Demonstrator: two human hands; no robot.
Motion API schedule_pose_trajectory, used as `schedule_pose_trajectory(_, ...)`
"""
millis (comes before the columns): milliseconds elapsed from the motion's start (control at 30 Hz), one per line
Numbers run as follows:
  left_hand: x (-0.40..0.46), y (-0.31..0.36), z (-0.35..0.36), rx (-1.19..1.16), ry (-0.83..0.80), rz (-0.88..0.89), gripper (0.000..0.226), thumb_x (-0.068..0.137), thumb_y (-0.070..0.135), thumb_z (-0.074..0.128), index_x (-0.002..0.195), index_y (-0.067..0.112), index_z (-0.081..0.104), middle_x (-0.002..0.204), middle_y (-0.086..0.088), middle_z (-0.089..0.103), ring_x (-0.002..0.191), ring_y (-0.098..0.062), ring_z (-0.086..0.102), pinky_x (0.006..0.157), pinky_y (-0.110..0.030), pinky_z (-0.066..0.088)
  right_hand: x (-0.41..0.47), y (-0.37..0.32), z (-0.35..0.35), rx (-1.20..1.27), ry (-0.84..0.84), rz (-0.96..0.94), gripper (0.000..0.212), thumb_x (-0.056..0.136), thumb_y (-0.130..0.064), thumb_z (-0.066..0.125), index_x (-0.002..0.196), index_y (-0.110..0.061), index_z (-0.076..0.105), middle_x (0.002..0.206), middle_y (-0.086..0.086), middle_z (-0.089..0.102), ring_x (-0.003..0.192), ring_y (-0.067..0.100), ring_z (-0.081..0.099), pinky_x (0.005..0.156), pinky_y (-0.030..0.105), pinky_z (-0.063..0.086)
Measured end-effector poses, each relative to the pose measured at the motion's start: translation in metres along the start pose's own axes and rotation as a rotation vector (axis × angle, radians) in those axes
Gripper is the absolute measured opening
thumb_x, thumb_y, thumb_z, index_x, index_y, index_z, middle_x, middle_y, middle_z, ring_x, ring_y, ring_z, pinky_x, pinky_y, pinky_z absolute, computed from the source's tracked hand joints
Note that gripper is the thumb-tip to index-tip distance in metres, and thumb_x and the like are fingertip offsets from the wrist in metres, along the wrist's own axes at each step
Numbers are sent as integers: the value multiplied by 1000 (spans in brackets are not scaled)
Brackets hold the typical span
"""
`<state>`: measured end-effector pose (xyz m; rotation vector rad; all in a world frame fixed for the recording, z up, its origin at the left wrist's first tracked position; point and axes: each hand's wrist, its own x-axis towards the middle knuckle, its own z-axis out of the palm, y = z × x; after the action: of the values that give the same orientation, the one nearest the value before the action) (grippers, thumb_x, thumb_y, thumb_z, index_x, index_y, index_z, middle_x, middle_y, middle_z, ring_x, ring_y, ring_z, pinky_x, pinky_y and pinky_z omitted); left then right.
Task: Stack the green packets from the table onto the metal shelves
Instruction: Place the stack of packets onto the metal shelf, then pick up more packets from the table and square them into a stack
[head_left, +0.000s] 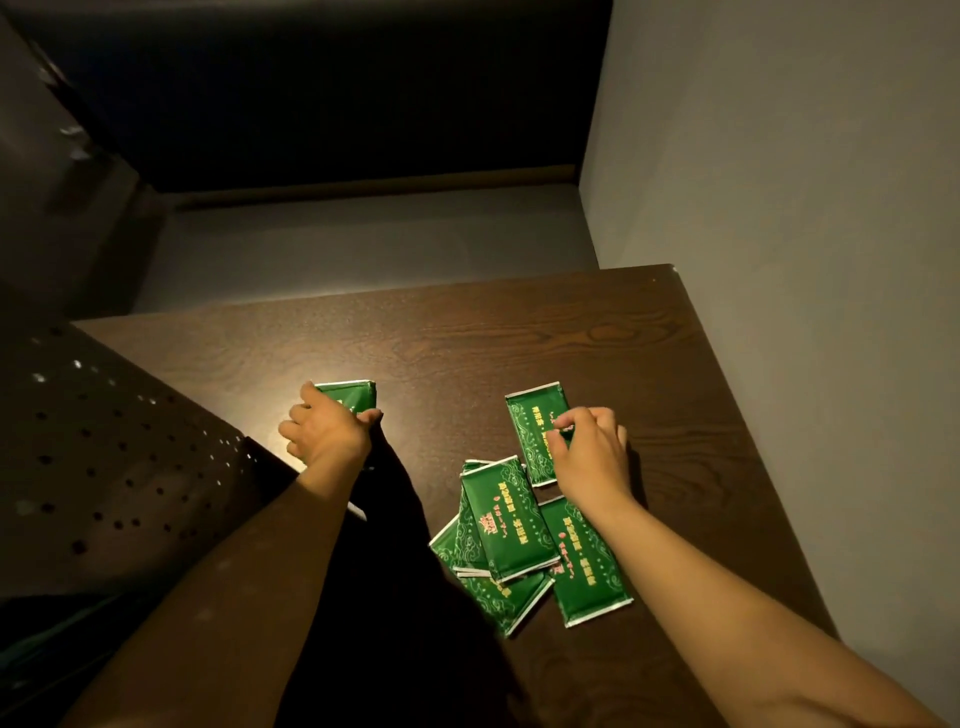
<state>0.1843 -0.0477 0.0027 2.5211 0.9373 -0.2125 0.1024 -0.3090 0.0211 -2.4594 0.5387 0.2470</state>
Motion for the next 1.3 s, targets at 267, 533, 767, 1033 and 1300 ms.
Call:
schedule_pose_trajectory(267,-35,3,-4,-312,-121,46,43,87,35,67,115,9,46,104,-10,61,95,-32,62,79,-41,52,13,-8,8,-40,-31,161,77,79,-36,78,139,-19,32,139,10,44,126,34,45,104,47,36)
schedule_pose_trajectory(533,-155,10,0,-601,-516,100,17,98,26,47,111,17,46,99,-3,64,83,-18,68,61,-29,56,20,-4,-9,75,-122,195,41,96,-29,58,125,-7,39,126,16,59,119,37,51,95,48,46)
schedule_pose_trajectory(767,-184,12,33,-161,-293,203,33,97,32,50,120,9,43,126,-8,43,116,-27,43,101,-41,41,-35,43,-34,182,-205,217,53,98,-28,54,140,-4,32,133,14,55,120,33,54,93,38,46)
schedule_pose_trajectory(1033,-187,22,44,-50,-321,211,47,90,31,63,124,6,41,128,-14,46,117,-32,45,99,-40,41,-93,68,-10,10,-203,109,52,94,-33,59,136,-12,38,130,9,52,120,30,50,95,36,43)
schedule_pose_trajectory(1300,-190,22,38,-281,-373,349,48,87,20,67,109,36,28,112,2,61,96,-17,59,83,-41,55,-100,63,-5,11,-158,170,61,88,-34,68,136,-13,36,134,8,42,117,27,52,86,33,44)
